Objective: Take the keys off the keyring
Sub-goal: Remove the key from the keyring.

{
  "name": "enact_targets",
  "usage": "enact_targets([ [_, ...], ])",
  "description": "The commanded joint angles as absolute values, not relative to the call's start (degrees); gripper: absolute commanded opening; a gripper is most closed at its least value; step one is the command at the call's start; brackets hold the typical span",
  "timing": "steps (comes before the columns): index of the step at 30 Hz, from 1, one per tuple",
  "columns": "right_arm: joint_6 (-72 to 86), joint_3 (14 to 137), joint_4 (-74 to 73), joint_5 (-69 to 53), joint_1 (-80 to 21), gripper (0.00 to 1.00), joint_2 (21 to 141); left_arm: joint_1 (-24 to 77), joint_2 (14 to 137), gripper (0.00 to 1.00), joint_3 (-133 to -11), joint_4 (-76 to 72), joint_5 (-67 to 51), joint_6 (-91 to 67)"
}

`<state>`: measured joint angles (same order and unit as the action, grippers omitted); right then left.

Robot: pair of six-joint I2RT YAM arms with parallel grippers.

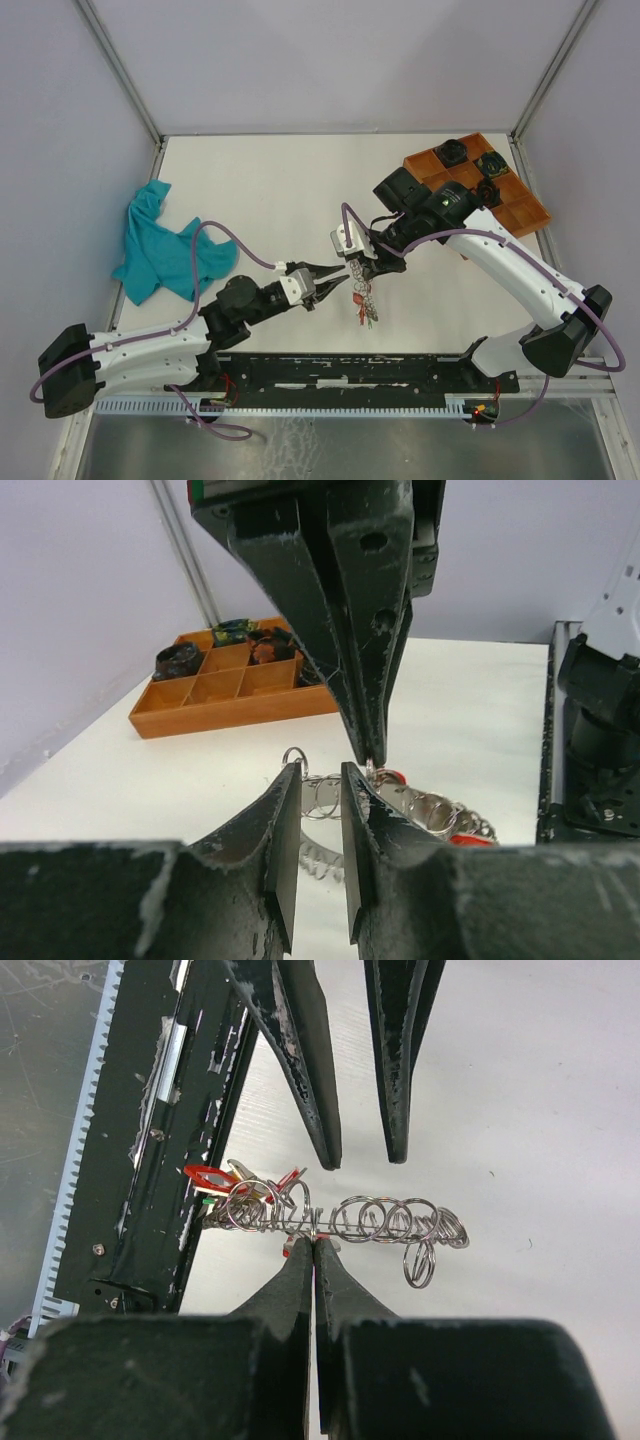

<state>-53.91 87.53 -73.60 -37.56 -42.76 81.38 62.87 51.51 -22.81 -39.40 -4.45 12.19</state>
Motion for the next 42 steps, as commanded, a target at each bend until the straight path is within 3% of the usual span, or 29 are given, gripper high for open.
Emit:
enact_targets([
  [1, -54.67, 90.89, -73.23, -40.51, -43.15, 0.01, 80.78, 63.11, 52.82, 0.31, -20.86, -43.04, -4.32, 19.47],
  [17, -54.98, 91.1, -73.82, -41.31, -43.12, 0.01, 81.44, 63.17, 60.12, 0.34, -20.83, -55.61, -10.49, 16.08],
  [42, -55.02, 91.48, -74.36, -41.57, -43.07, 0.01, 81.48, 63.35, 59.57, 0.35, -20.24, -51.22, -9.4, 16.88],
])
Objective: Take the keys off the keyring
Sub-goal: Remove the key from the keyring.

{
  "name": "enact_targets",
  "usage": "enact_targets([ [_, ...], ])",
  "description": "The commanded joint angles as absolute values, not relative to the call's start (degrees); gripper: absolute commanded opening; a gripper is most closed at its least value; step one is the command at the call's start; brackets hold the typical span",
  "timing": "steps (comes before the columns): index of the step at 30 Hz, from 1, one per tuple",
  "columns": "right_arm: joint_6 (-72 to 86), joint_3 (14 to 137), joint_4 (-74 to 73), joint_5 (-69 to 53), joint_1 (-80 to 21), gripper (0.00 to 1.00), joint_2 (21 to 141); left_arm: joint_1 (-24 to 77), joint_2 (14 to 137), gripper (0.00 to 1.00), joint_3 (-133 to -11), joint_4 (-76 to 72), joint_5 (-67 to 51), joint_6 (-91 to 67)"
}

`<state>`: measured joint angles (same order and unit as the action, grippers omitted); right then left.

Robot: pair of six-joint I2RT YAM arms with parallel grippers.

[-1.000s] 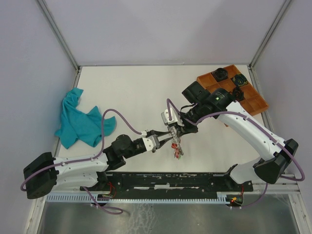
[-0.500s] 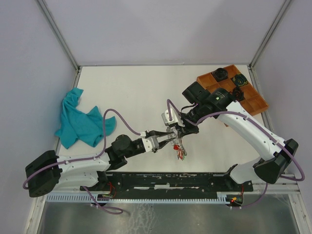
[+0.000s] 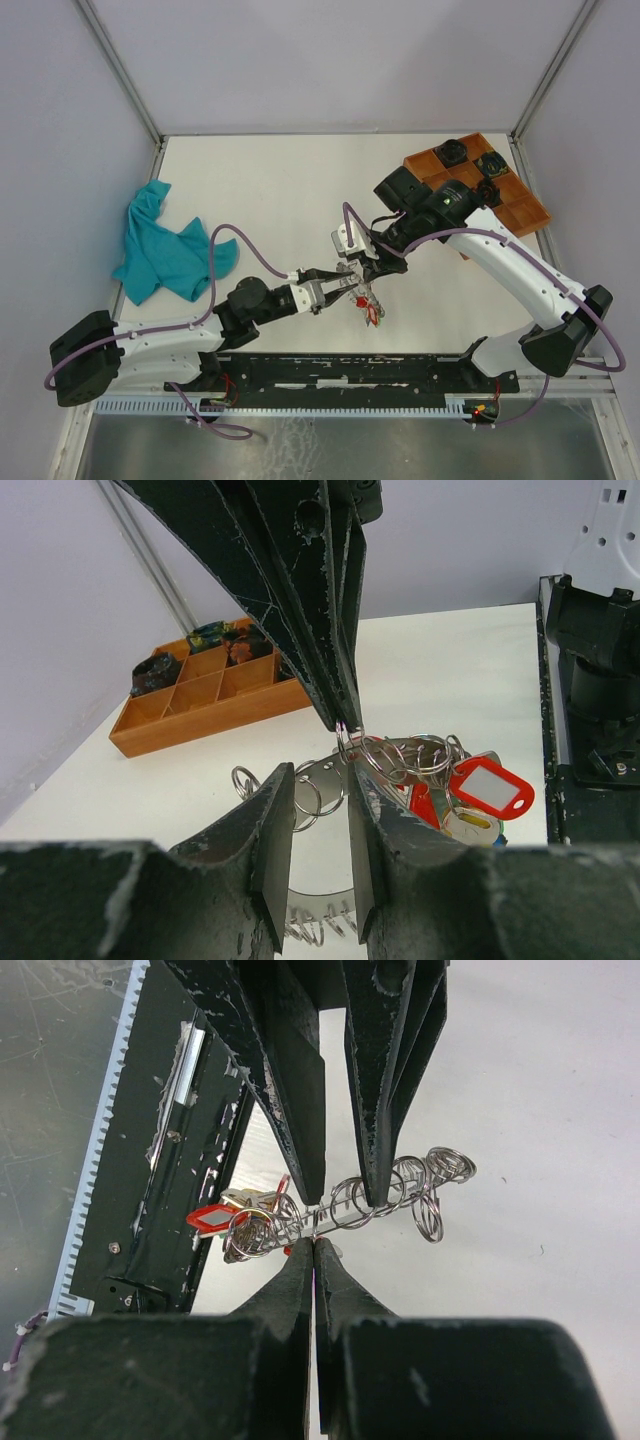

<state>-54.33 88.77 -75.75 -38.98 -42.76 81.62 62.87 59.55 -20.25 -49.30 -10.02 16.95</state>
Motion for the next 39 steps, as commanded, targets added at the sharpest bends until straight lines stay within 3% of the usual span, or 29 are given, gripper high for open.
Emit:
enact_targets([
  [1, -55.02, 91.49, -74.36, -41.57, -43.12, 0.01, 81.5, 63.32, 59.73, 0.35, -20.41, -51.4, -9.79, 16.78],
  [26, -54.84, 91.4, -74.11, -42.19, -43.11, 0.01, 81.84, 63.9, 64.55, 0.34, -23.9, -56.05, -13.11, 12.79],
  [39, -54.87, 91.19, -73.98, -42.11, -43.11, 0.01, 81.71, 64.07, 64.75, 0.26, -24.79, -55.0, -11.11, 11.88],
])
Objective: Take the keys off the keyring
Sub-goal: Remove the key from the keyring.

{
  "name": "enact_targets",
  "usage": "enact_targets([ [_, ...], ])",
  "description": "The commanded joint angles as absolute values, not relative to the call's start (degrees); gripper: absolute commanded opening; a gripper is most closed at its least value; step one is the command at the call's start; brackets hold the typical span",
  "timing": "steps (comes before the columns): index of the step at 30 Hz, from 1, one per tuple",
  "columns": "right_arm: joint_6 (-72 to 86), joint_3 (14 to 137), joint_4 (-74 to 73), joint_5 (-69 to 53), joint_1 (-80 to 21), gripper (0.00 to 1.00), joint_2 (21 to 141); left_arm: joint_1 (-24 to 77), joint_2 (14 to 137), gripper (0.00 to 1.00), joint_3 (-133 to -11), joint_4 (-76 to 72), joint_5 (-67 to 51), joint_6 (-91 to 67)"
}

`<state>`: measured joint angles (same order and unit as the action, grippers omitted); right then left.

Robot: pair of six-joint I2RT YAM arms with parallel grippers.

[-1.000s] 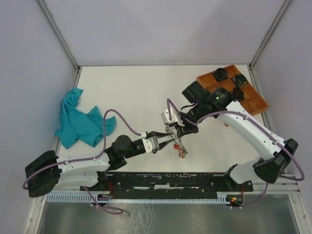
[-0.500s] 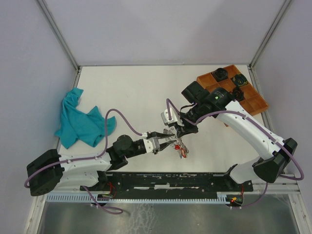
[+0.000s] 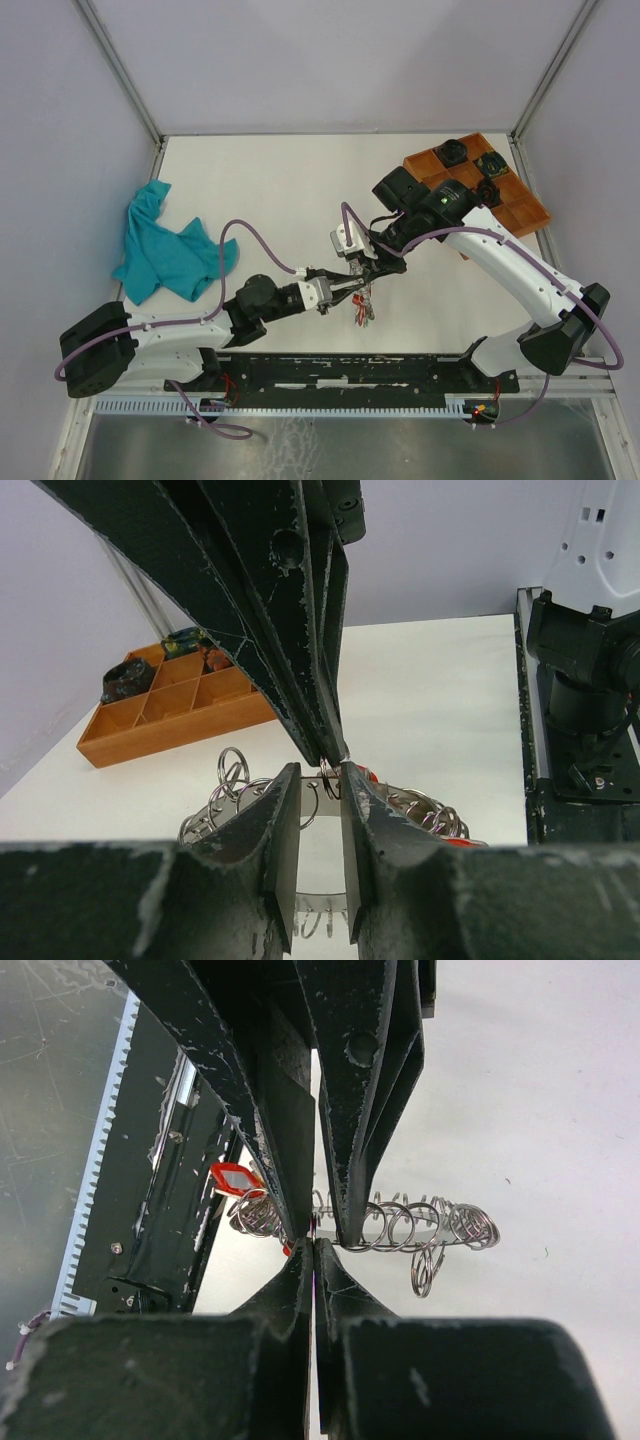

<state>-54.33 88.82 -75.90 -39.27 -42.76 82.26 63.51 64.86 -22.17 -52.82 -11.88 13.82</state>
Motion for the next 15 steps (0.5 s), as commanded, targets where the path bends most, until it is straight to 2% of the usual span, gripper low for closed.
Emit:
enact_targets([
  [1, -54.78, 91.15, -73.88, -42.02, -43.1, 0.01, 81.7, 64.07, 64.77, 0.25, -24.87, -54.8, -11.2, 11.76],
  [3, -54.64, 90.97, -73.62, -41.85, -43.09, 0.01, 81.62, 64.07, 64.78, 0.23, -24.96, -54.55, -11.21, 11.6],
  [4, -54.52, 90.99, -73.45, -41.71, -43.09, 0.01, 81.61, 64.07, 64.71, 0.17, -25.05, -54.24, -11.17, 11.6],
  [5, -54.37, 90.82, -73.23, -41.52, -43.08, 0.01, 81.5, 64.07, 64.61, 0.06, -25.27, -53.71, -11.2, 11.67],
  [6, -54.2, 90.8, -73.05, -41.35, -43.09, 0.01, 81.48, 64.09, 64.48, 0.03, -25.3, -53.07, -11.03, 11.77],
  [12, -53.27, 90.83, -72.26, -40.03, -42.99, 0.03, 80.99, 64.07, 62.47, 0.03, -24.66, -50.81, -9.3, 11.56],
  [15, -51.69, 90.62, -71.18, -39.7, -42.21, 0.18, 80.7, 64.07, 61.16, 0.03, -23.99, -51.23, -7.94, 10.57],
])
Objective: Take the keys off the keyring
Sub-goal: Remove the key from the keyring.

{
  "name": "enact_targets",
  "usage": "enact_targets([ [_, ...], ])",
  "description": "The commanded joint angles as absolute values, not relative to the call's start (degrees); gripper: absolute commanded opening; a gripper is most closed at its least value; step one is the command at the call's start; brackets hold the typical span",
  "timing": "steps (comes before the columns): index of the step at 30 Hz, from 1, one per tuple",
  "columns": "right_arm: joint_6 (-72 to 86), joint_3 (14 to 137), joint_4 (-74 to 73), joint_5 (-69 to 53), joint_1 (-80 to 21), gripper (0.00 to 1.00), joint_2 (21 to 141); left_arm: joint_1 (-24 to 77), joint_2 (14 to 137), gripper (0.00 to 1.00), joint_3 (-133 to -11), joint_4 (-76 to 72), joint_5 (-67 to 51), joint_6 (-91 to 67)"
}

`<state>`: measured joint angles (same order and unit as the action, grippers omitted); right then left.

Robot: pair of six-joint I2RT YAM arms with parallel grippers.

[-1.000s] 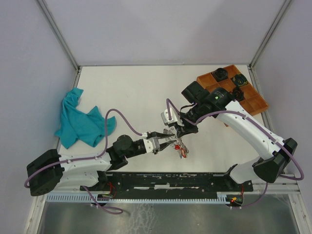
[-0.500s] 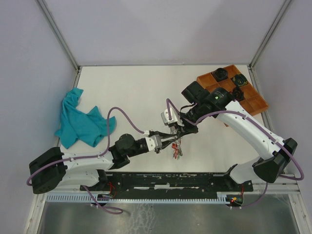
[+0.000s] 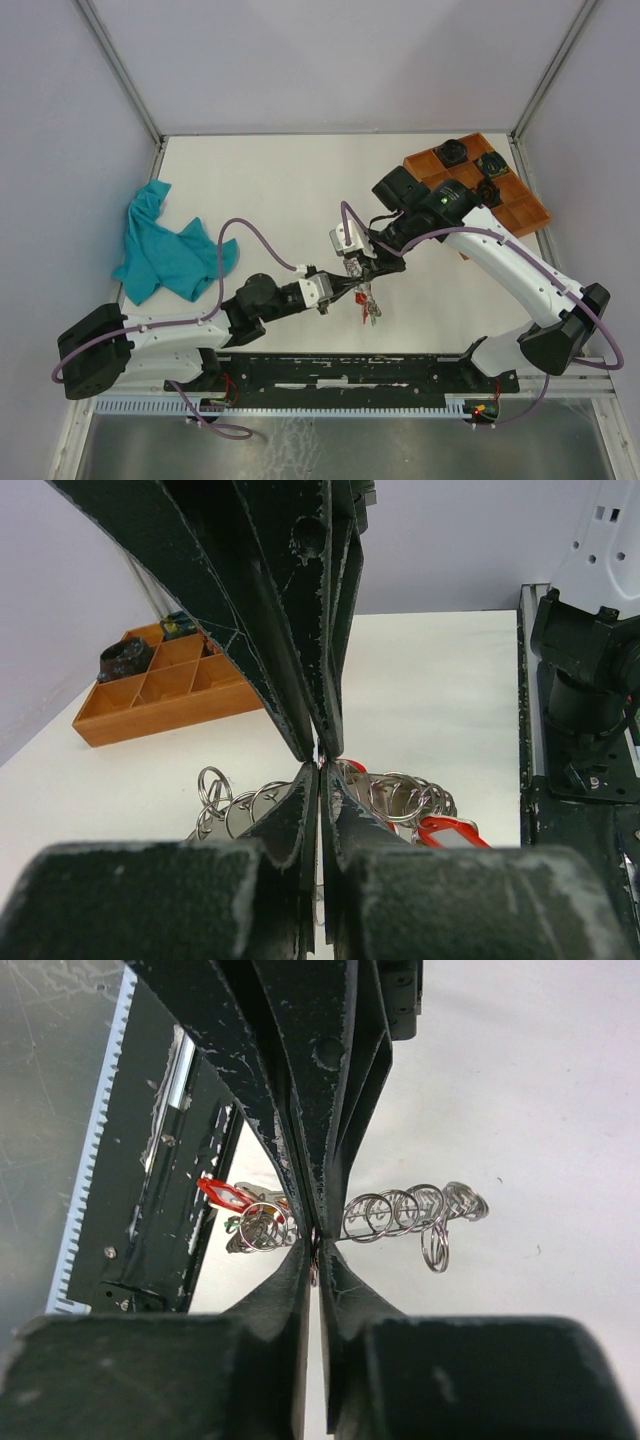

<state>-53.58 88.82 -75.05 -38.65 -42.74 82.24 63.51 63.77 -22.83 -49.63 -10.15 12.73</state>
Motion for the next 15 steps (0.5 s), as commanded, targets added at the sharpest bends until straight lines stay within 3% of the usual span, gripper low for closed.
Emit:
enact_targets([
  [1, -51.23, 90.62, -71.0, -40.52, -41.66, 0.24, 80.52, 64.07, 60.83, 0.03, -23.61, -51.77, -7.69, 10.32],
  [3, -50.58, 90.57, -70.76, -42.57, -40.16, 0.36, 80.2, 64.11, 60.33, 0.03, -22.69, -53.98, -7.28, 9.51],
  [9, -46.72, 86.1, -65.07, -52.11, -33.58, 0.56, 76.24, 64.08, 59.2, 0.03, -19.87, -61.46, -6.22, 5.82],
  [15, -38.64, 78.9, -53.4, -61.29, -29.73, 0.59, 72.29, 64.08, 57.63, 0.03, -18.62, -66.37, -4.94, 2.25],
])
